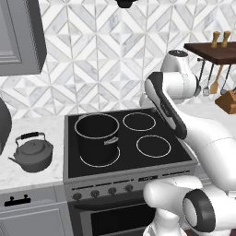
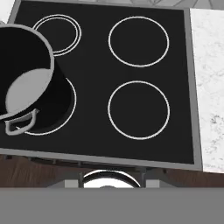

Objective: Pick the kettle from the counter and place it on a stove burner. Then turn the burner on.

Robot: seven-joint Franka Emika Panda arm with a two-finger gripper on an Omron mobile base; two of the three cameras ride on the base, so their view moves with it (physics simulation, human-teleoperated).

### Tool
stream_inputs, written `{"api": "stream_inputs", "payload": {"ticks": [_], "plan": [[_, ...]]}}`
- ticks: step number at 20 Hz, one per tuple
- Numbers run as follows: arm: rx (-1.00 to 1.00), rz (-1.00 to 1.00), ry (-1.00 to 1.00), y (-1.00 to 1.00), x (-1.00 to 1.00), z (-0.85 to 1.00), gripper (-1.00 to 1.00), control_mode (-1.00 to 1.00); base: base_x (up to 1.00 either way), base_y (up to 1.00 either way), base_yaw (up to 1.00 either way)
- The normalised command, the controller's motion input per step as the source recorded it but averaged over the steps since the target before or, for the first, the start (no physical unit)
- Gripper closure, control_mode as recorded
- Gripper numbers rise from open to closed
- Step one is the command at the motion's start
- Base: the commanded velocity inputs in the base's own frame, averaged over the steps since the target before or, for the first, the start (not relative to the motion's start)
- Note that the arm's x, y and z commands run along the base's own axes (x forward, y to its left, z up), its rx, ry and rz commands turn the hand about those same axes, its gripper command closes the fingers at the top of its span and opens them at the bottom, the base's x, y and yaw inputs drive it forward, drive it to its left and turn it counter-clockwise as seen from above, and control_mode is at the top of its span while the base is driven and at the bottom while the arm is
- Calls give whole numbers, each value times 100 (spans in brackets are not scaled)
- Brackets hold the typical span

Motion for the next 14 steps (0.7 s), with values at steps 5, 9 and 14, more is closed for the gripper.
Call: {"api": "stream_inputs", "payload": {"ticks": [5,9,14], "plan": [[0,4,0,0,-38,0,-100,-100,0,0,0],[0,19,0,18,-65,0,-100,-100,0,0,0],[-2,33,3,82,-19,2,-100,-100,0,0,0]]}}
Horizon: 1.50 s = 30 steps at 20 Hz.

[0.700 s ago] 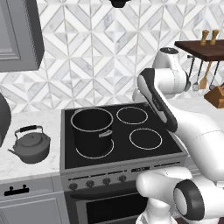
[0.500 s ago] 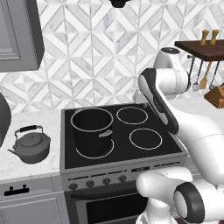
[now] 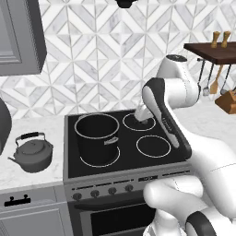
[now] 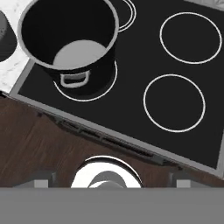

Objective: Pick the kettle from the counter and place it on a stove burner. Then turn the burner on.

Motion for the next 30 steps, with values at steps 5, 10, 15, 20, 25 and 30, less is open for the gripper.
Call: {"api": "stream_inputs", "payload": {"ticks": [5,10,15,20,25,30], "plan": [[0,44,1,100,6,0,-100,-100,0,0,0],[0,45,1,98,15,0,-100,-100,0,0,0],[-11,31,9,100,7,-1,-100,-100,0,0,0],[-11,15,0,100,12,-23,-100,-100,0,0,0],[-4,13,-3,88,16,-18,-100,-100,0,0,0],[-1,3,-9,41,13,0,-100,-100,0,0,0]]}}
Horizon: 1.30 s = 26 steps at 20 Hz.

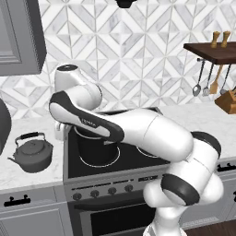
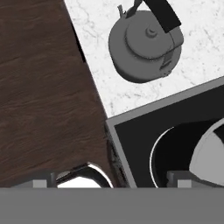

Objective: Pick the kettle from the counter and place it on a stove burner. Then turn the burner on.

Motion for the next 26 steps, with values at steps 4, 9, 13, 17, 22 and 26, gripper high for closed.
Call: {"api": "stream_inputs", "payload": {"ticks": [4,9,13,17,22,26], "plan": [[3,0,-12,26,31,-5,-100,-100,0,0,0],[14,1,0,15,56,-6,-100,-100,0,0,0],[12,6,0,9,46,-17,-100,-100,0,0,0],[3,12,0,33,29,-37,-100,-100,0,0,0],[0,21,2,56,21,-24,-100,-100,0,0,0],[-3,9,0,37,14,1,-100,-100,0,0,0]]}}
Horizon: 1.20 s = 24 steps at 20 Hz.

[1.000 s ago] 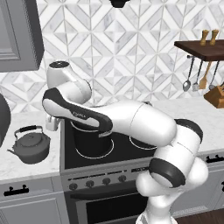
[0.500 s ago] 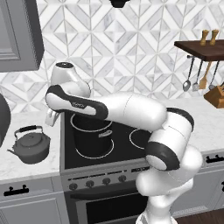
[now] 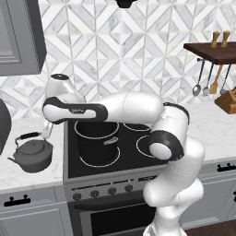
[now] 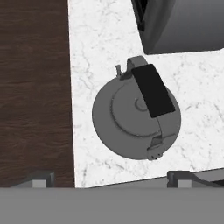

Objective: Pick the kettle from the counter and place it on a stove burner. Then turn the burner on.

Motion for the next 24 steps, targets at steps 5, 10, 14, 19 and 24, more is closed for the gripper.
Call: {"api": "stream_inputs", "payload": {"ticks": [5,10,14,19,24], "plan": [[-12,0,0,26,9,15,-100,-100,0,0,0],[-11,0,0,37,0,-6,-100,-100,0,0,0],[-10,2,0,42,9,-10,-100,-100,0,0,0],[-10,2,0,28,22,0,-100,-100,0,0,0],[-7,0,2,7,21,-6,-100,-100,0,0,0]]}}
